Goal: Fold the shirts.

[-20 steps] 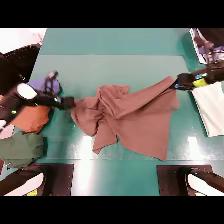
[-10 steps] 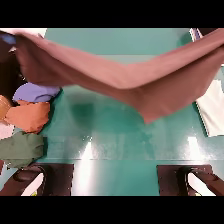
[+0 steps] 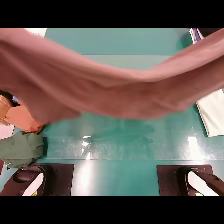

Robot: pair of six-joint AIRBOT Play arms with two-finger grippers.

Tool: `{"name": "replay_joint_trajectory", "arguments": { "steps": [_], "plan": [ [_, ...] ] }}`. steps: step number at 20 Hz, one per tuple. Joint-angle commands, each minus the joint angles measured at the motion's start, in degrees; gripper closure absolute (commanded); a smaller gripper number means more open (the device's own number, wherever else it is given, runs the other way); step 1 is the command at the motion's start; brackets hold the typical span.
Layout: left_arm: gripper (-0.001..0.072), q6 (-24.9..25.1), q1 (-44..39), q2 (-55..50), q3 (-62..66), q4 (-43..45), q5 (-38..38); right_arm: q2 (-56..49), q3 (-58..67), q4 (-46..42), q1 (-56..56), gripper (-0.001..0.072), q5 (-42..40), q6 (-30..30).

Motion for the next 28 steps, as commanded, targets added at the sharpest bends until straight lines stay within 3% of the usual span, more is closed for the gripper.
{"name": "replay_joint_trajectory", "arguments": {
  "steps": [1, 7, 11, 13, 14, 15, 16, 17, 18, 23, 25, 28],
  "plan": [
    [0.0681, -0.33, 0.04, -2.95, -8.02, 1.09, -8.59, -6.56, 1.11, 0.70, 0.70, 0.0700, 1.68, 1.46],
    [0.0681, 1.25, 0.07, -14.21, -39.91, 1.81, 8.81, -25.11, -15.02, -0.50, 9.38, 0.0699, 0.83, 1.44],
    [0.0680, 1.18, 0.17, -27.89, -41.27, 6.19, 25.49, -38.07, -15.28, 0.09, 10.86, 0.0698, -6.36, -0.61],
    [0.0680, 0.72, 2.19, -33.40, -37.53, 5.97, 28.50, -42.86, -10.78, 0.24, 10.84, 0.0698, -7.28, -0.61],
    [0.0680, 0.52, 3.69, -35.52, -35.50, 5.73, 28.72, -44.52, -8.33, 0.24, 10.73, 0.0695, -7.10, -0.57],
    [0.0677, 0.44, 5.20, -36.79, -33.92, 5.51, 28.50, -45.75, -6.12, 0.22, 10.71, 0.0625, -6.67, -0.59],
    [0.0553, 0.09, 6.82, -37.18, -32.83, 5.44, 28.00, -46.51, -4.24, 0.26, 10.71, 0.0387, -6.32, -0.59],
    [0.0296, 0.09, 8.17, -37.13, -32.09, 5.40, 26.86, -46.27, -3.69, 0.24, 10.71, 0.0327, -6.12, -0.61],
    [0.0210, 0.17, 9.68, -37.16, -30.88, 5.42, 23.69, -45.48, -4.09, 0.26, 10.62, 0.0327, -6.12, -1.11],
    [0.0208, 4.28, 14.34, -35.95, -31.47, 5.44, 6.01, -34.29, -18.43, 4.98, 7.21, 0.0328, -4.76, -5.01],
    [0.0208, 4.24, 14.16, -33.73, -37.03, 4.63, 6.51, -29.51, -25.53, 9.31, 5.03, 0.0328, -4.74, -5.49],
    [0.0208, 4.26, 14.16, -31.23, -46.36, 0.70, 9.68, -23.45, -33.81, 9.20, 3.17, 0.0328, -6.45, -6.56]
  ]
}}
